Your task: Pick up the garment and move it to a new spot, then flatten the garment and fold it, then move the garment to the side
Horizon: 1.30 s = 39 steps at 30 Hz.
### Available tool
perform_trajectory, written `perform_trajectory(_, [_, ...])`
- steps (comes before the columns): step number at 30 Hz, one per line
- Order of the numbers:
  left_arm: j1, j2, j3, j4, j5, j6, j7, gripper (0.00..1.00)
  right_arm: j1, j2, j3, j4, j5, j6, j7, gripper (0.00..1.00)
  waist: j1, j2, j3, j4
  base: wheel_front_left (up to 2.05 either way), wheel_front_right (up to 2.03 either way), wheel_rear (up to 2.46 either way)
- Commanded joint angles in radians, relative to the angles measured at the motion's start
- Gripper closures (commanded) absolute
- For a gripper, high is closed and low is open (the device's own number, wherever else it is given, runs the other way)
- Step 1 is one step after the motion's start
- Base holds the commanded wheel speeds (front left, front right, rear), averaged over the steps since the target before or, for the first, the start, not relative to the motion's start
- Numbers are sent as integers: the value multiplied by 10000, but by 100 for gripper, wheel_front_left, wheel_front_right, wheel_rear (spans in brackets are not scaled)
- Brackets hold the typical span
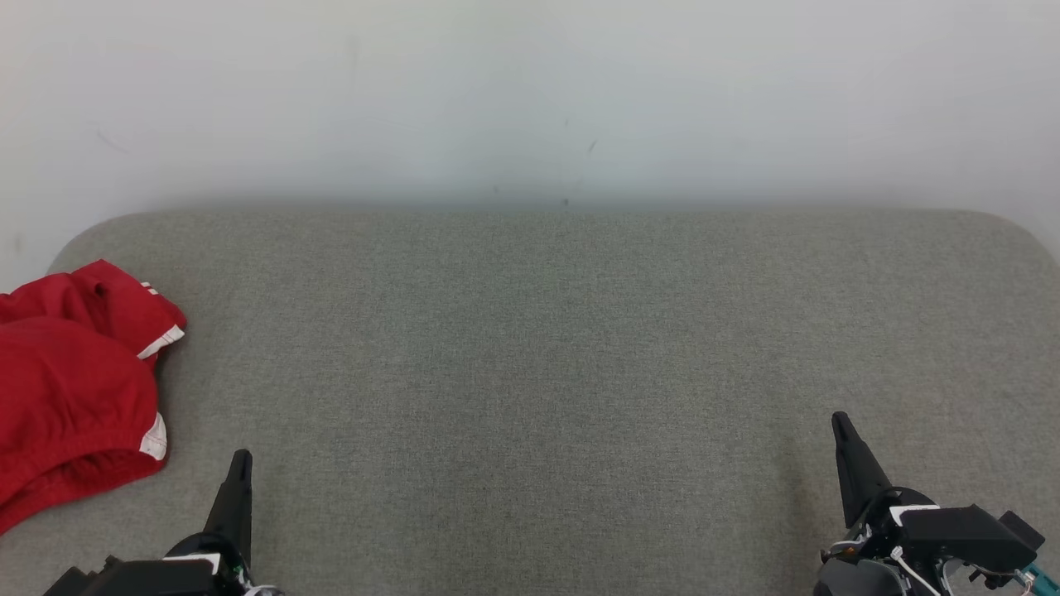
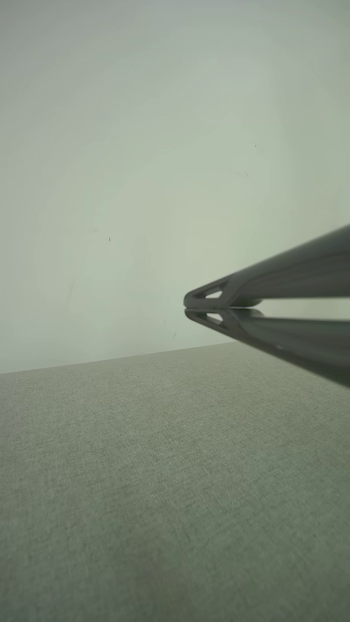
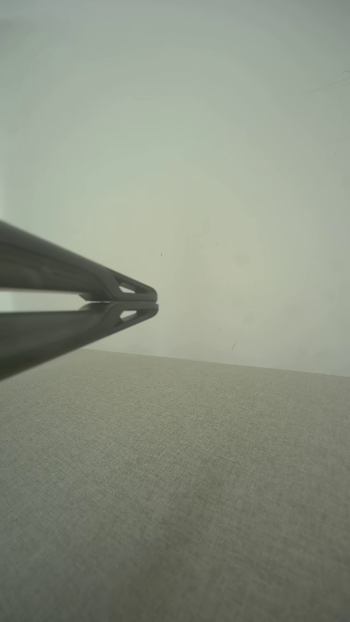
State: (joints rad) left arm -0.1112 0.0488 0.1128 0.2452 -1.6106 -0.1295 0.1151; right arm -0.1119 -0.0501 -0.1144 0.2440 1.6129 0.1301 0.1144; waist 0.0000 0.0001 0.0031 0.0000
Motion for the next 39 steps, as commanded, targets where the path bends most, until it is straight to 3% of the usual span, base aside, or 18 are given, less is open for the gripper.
perform_trajectory(1, [61,27,29,-25,-48,-33,10,100,82,-1,0,-8,5,11,26,100,0,-1,0,0,0,0,0])
perform_trajectory(39, [61,28,33,-25,-48,-33,10,100,82,-1,0,-6,5,11,26,100,0,-1,0,0,0,0,0])
